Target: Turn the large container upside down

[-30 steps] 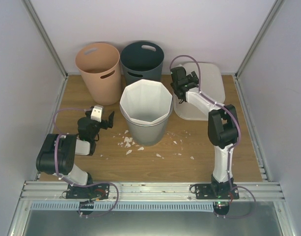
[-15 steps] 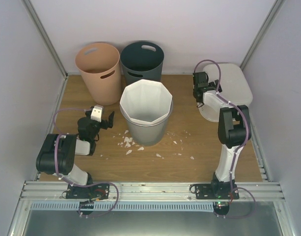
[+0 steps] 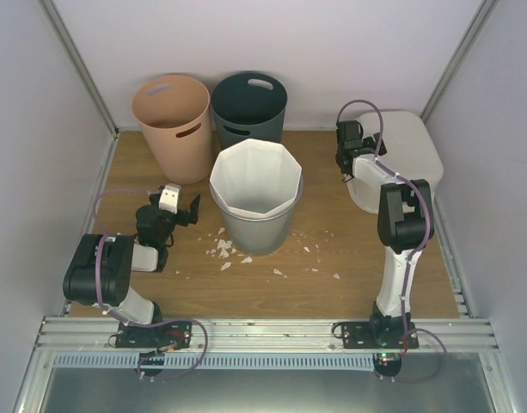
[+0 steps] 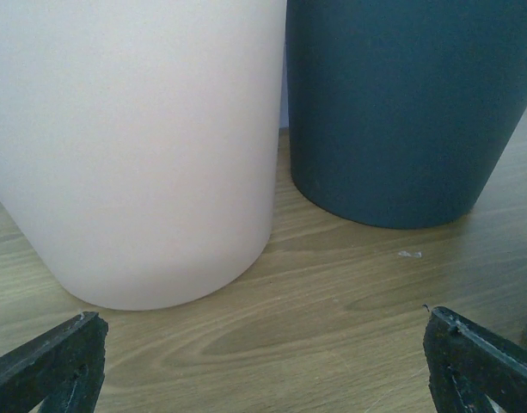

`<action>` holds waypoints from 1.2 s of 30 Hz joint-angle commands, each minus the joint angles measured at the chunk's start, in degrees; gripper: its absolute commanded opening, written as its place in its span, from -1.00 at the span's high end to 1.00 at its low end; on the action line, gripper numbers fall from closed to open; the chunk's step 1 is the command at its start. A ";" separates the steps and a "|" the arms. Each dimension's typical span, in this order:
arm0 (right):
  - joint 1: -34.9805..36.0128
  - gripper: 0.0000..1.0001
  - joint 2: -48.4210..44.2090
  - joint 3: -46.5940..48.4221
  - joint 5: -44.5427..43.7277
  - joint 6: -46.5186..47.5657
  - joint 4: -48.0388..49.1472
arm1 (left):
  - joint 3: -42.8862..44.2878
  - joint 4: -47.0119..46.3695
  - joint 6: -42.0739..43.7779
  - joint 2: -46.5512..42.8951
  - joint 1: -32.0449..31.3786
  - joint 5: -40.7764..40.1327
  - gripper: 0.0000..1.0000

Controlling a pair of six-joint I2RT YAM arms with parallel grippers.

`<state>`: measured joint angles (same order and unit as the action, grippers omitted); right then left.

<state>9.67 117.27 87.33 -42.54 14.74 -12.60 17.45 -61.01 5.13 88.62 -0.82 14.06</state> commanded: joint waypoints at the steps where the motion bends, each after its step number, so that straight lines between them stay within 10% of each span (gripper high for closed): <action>1: -0.70 -1.00 4.66 5.38 -2.63 0.83 1.73 | 0.74 -2.27 0.62 -0.91 -0.24 0.08 -0.98; 12: -0.51 -1.00 0.29 14.20 -3.51 3.30 11.93 | 0.74 -2.26 0.57 -0.91 -0.15 0.12 -0.98; 22: -0.45 -0.97 -16.86 27.51 35.69 -9.31 -25.84 | 0.52 -2.15 0.55 -1.40 0.00 0.69 -0.98; 36: 3.74 -0.75 -22.46 19.76 63.71 -12.36 -37.69 | 17.89 48.11 8.54 -24.17 4.37 20.66 -0.98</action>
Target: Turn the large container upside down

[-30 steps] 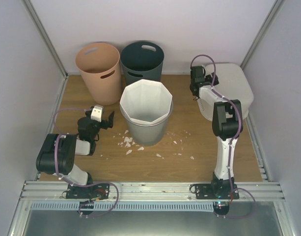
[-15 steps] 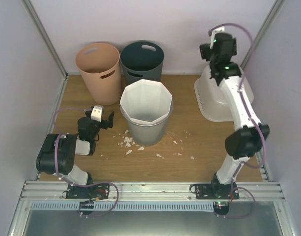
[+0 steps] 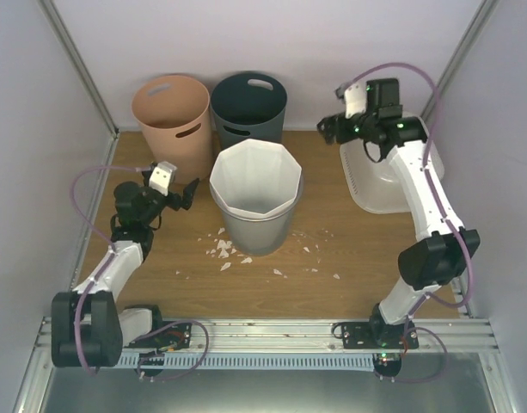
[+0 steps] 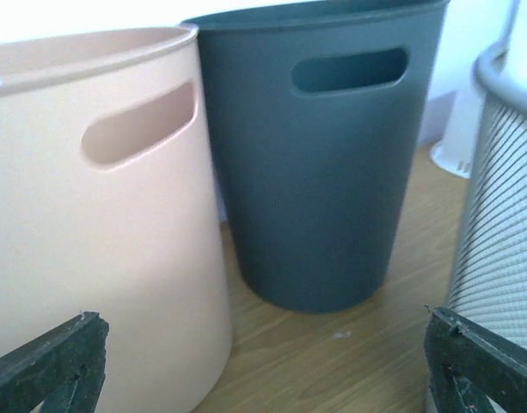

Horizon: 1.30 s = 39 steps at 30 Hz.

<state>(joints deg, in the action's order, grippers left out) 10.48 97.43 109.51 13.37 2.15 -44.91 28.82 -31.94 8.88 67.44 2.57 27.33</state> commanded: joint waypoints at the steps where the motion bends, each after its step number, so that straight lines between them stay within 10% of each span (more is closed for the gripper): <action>1: 4.02 -0.75 -2.79 -2.69 7.32 0.72 -6.32 | 8.44 22.79 5.42 -3.47 1.52 8.56 -0.98; 14: 17.31 -0.59 1.29 1.82 -7.04 1.90 -15.34 | 26.98 48.80 10.63 -13.13 3.23 9.06 -0.98; 27: 18.15 0.14 3.90 2.68 -6.52 3.15 -16.68 | 30.11 50.09 8.73 -14.57 3.24 9.23 -0.98; 33: 18.77 0.82 4.16 4.01 -5.68 3.21 -16.61 | 29.68 49.61 7.91 -14.47 3.23 9.57 -0.98; 39: 19.29 0.97 3.54 6.66 -6.28 2.88 -16.77 | 29.27 49.28 7.26 -14.19 3.21 10.31 -0.98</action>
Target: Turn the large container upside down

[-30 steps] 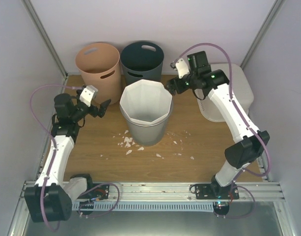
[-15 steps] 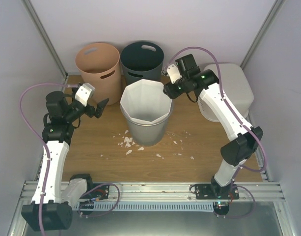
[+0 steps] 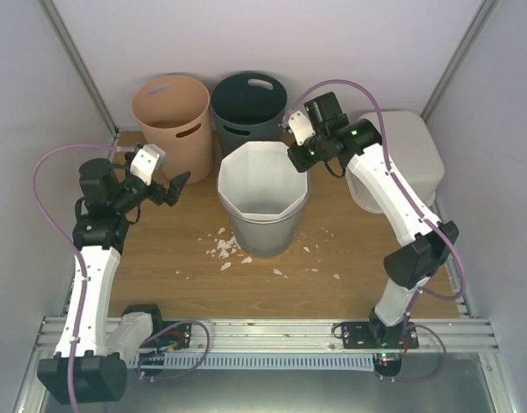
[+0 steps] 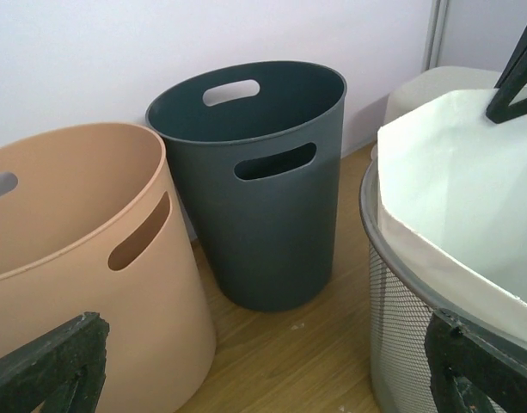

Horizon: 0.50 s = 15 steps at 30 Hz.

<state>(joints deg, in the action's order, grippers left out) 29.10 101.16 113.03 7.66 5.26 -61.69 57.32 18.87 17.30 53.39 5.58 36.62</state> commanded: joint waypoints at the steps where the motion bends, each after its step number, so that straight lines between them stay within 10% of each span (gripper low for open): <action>1: 0.81 0.96 -0.48 3.30 -0.16 -0.28 0.15 | 0.84 -1.55 -1.33 -0.05 0.21 1.03 -0.98; 15: 0.23 0.99 -4.97 11.81 2.17 -8.13 5.05 | 6.43 1.69 4.41 2.92 -1.55 12.60 -0.98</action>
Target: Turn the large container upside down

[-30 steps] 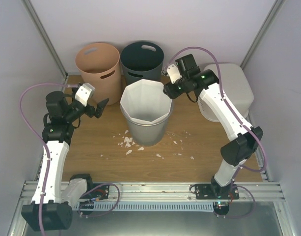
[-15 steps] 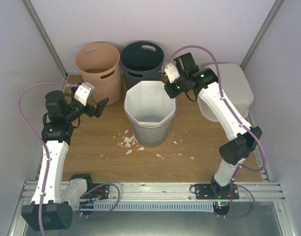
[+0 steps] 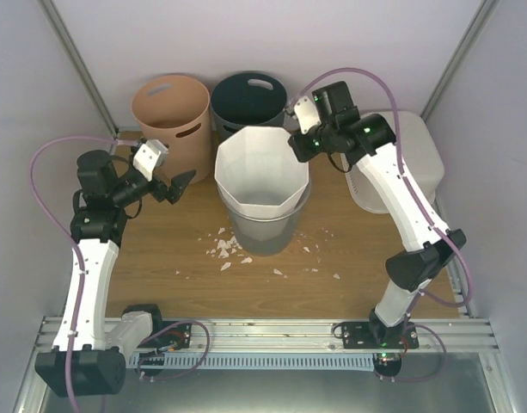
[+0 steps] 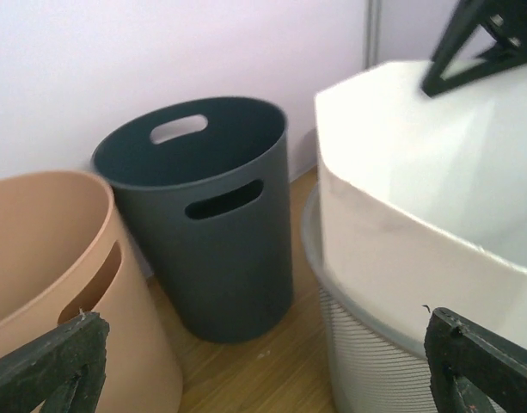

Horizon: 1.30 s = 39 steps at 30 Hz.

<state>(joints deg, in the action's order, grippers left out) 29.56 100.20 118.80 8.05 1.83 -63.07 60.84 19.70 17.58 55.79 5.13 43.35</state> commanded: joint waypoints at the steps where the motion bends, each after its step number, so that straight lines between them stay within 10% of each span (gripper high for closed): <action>1: -0.54 0.99 -3.87 7.46 2.22 -5.26 6.35 | 3.41 1.63 5.78 0.79 -1.58 7.28 -0.98; 17: -7.31 0.99 -9.67 15.99 6.45 -10.39 5.77 | 11.42 21.14 49.35 8.44 -11.32 13.78 -0.98; 39: -7.43 0.99 -25.97 8.39 -20.99 -9.66 16.62 | 25.70 43.06 60.07 25.56 -28.41 -5.32 -0.88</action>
<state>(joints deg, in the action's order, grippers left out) 22.44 74.39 128.57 -3.55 -8.54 -51.09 83.94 54.52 73.63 79.44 -20.60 43.51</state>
